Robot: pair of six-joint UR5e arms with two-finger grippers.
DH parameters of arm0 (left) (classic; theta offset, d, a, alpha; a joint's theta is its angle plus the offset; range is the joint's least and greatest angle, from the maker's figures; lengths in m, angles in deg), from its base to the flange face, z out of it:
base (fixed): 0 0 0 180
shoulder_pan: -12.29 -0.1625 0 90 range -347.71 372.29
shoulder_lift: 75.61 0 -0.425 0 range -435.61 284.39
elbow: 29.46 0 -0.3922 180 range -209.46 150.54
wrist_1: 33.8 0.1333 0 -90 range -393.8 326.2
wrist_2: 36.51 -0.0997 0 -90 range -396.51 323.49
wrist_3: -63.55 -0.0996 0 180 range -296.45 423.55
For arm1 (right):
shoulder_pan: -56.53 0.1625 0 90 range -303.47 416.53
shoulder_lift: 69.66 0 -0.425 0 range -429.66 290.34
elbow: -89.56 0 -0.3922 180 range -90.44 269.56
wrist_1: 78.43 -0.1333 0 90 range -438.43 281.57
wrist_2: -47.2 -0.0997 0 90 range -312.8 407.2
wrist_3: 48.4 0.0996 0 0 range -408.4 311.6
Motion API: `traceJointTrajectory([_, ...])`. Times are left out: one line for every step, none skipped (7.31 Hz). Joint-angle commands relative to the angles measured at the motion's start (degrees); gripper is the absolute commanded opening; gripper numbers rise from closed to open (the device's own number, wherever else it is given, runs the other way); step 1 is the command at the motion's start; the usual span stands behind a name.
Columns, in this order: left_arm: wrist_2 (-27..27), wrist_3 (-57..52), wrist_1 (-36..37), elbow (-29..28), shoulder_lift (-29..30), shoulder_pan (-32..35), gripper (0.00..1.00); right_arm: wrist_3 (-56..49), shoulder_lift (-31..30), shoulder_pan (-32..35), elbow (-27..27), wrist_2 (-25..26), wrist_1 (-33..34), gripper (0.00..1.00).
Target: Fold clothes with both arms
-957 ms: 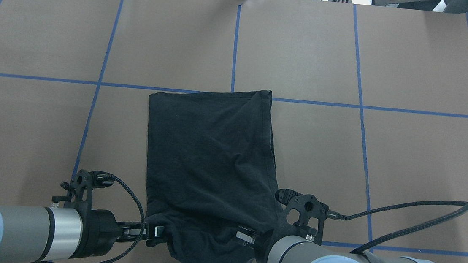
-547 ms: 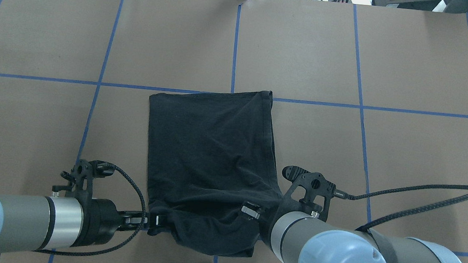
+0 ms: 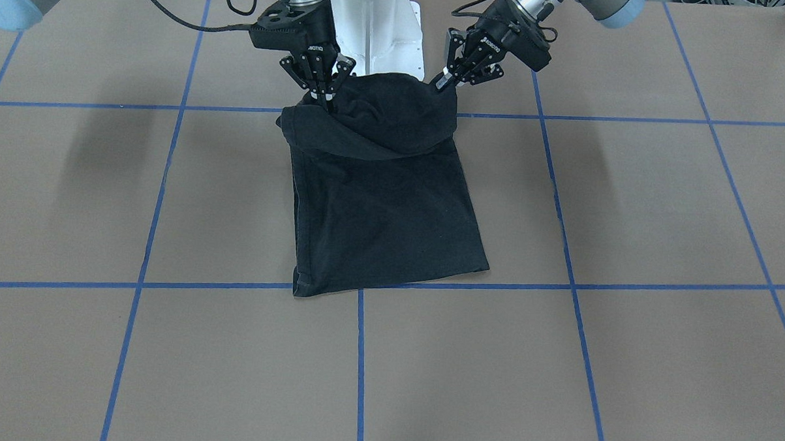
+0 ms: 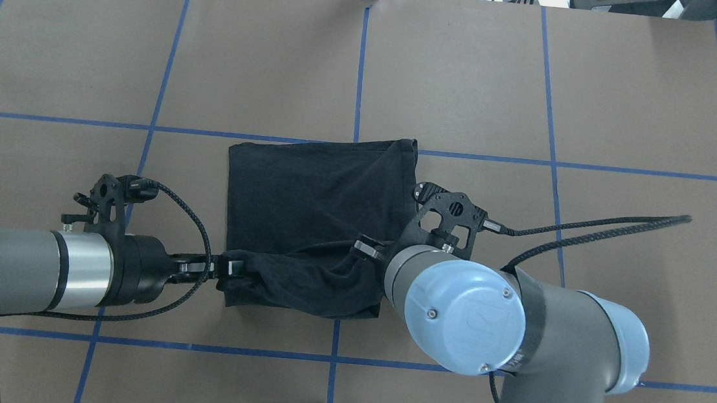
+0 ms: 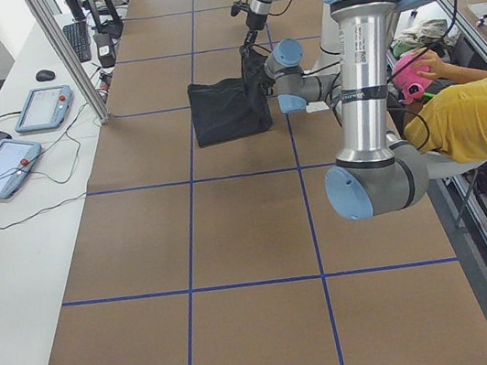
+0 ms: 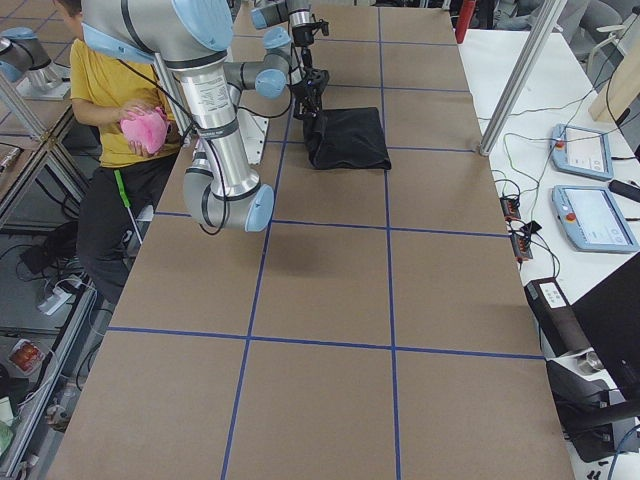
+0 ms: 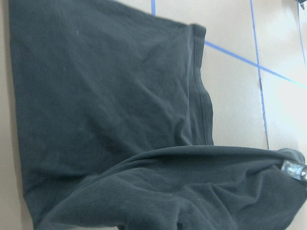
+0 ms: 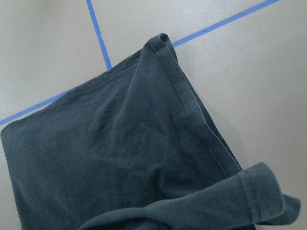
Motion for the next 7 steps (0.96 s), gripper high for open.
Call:
traceJointTrajectory([0.32, -0.36, 6.66, -3.63, 8.03, 4.99, 0.00, -1.02, 3.30, 3.22, -5.23, -0.11, -0.20, 0.00])
traceJointTrajectory([0.49, -1.23, 7.47, -6.78, 10.77, 7.19, 0.00, -1.90, 4.44, 4.62, -6.99, -0.11, -0.20, 0.00])
traceJointTrajectory([1.89, -2.28, 7.48, -10.12, 12.27, 9.65, 0.00, -2.26, 5.84, 5.94, -9.71, -0.20, -0.20, 0.00])
traceJointTrajectory([1.99, -4.21, 7.48, -12.94, 13.07, 11.50, 0.00, -4.00, 8.90, 7.44, -14.61, -0.89, -0.20, 0.00])
traceJointTrajectory([1.99, -5.53, 7.48, -16.10, 14.04, 12.65, 0.00, -5.32, 11.11, 8.67, -18.75, -2.21, -0.28, 0.00])
traceJointTrajectory([1.82, -5.72, 7.39, -19.26, 15.09, 13.01, 0.00, -5.42, 12.78, 9.55, -22.09, -2.57, -2.81, 0.00])
traceJointTrajectory([1.73, -6.50, 7.39, -21.99, 16.58, 13.45, 0.00, -5.51, 12.89, 10.43, -26.83, -2.48, -8.75, 0.00])
